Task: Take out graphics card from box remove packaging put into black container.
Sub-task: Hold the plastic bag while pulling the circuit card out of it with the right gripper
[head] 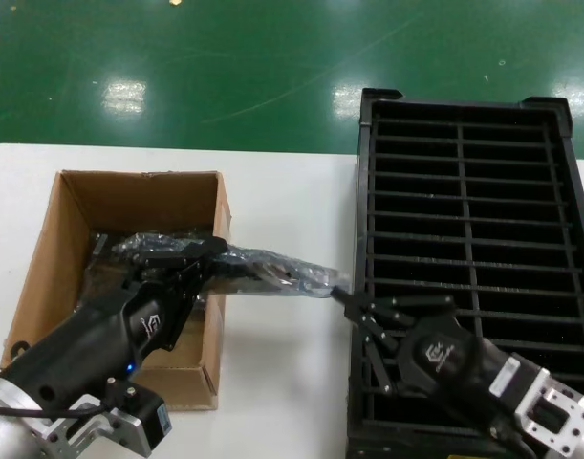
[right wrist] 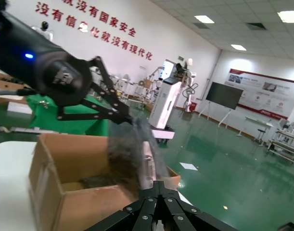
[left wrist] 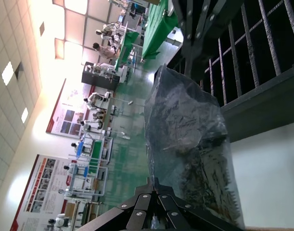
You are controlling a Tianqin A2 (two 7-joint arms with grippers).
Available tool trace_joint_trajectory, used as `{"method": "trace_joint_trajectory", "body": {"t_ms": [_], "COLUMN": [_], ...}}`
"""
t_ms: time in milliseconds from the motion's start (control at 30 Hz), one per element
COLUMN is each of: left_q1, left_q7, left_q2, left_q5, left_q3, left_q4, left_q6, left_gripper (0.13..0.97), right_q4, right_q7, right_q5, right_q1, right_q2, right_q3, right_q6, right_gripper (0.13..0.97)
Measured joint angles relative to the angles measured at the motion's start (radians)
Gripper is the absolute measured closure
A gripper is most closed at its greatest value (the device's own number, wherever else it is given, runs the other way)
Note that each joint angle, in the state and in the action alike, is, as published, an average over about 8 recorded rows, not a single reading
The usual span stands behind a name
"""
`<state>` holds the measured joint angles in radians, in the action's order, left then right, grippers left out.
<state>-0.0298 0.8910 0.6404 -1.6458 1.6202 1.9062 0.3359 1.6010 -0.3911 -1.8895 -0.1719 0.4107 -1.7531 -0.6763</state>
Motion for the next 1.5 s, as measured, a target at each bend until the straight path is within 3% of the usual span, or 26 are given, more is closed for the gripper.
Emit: {"method": "trace_joint_trajectory", "body": {"t_ms": [1167,1500], "left_q1": [0.000,0.000], "left_q7": [0.000,0.000], "left_q2": [0.000,0.000], "left_q5": [0.000,0.000], "left_q3": [0.000,0.000], "left_q4": [0.000,0.000], "left_q6": [0.000,0.000], "left_gripper": [0.957,0.957], "right_q4": [-0.108,-0.157], "right_q7": [0.060,0.166], "right_q5": [0.027,0.098], "right_q1": [-0.140,-0.216], "right_q2": [-0.044,-0.061], "right_q3": [-0.095,-0.164], "right_q6": [-0.017,0.024], "right_gripper": [0.960,0.961]}}
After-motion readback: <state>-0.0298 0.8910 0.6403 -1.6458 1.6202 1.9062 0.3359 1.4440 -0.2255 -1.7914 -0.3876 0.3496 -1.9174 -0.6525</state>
